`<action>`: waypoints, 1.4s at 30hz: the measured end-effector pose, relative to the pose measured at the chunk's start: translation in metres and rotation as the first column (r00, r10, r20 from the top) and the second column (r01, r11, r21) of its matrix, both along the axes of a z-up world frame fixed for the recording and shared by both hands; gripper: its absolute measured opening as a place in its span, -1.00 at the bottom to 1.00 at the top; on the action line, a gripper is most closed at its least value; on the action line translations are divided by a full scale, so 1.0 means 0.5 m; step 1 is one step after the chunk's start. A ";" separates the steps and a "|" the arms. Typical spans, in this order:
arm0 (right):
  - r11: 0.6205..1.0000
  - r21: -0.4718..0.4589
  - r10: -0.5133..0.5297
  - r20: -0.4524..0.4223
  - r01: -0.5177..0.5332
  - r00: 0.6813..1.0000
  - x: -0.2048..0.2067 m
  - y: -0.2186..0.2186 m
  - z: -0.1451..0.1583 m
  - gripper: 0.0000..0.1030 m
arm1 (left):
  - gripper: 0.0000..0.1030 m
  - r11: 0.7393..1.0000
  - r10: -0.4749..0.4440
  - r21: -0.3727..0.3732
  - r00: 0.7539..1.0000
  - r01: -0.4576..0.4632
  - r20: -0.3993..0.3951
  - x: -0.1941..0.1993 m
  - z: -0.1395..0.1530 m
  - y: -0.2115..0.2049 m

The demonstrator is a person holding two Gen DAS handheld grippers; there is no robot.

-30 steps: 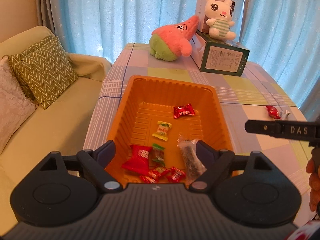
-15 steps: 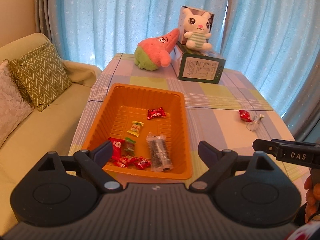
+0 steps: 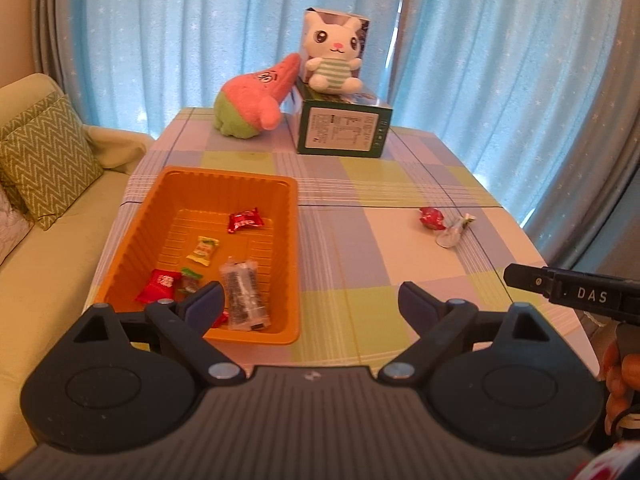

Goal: Organize snacks
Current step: 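Withdraw both open tools from the tray toward the remaining candy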

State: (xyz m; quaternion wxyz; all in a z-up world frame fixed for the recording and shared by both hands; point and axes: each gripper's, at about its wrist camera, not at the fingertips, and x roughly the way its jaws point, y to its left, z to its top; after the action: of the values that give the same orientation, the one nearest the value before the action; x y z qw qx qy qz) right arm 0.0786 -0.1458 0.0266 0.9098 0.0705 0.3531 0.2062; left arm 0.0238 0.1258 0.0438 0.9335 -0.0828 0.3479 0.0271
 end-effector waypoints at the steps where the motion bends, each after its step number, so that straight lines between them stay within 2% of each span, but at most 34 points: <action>1: 1.000 -0.001 -0.011 -0.002 0.011 1.000 0.001 -0.011 -0.001 0.20 | 0.80 1.000 -0.009 0.002 1.000 0.009 0.001 0.003 0.001 -0.007; 26: 0.983 0.026 -0.178 -0.056 0.180 0.982 0.059 -0.170 -0.040 0.20 | 0.80 0.986 -0.165 0.014 0.986 0.165 -0.013 0.117 -0.018 -0.151; 35: 0.970 0.063 -0.228 -0.083 0.234 0.970 0.131 -0.198 -0.076 0.20 | 0.80 0.981 -0.193 0.015 0.981 0.193 -0.029 0.196 -0.045 -0.182; 42: 0.961 0.097 -0.249 -0.108 0.259 0.963 0.218 -0.200 -0.121 0.19 | 0.80 0.979 -0.201 0.018 0.979 0.202 -0.043 0.285 -0.086 -0.194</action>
State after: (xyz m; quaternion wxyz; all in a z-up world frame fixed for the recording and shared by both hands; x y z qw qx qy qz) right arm 0.1875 -0.2458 -0.0337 0.9056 0.1752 0.3721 0.1034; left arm 0.1663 0.0286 0.0010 0.9249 -0.0361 0.3734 -0.0621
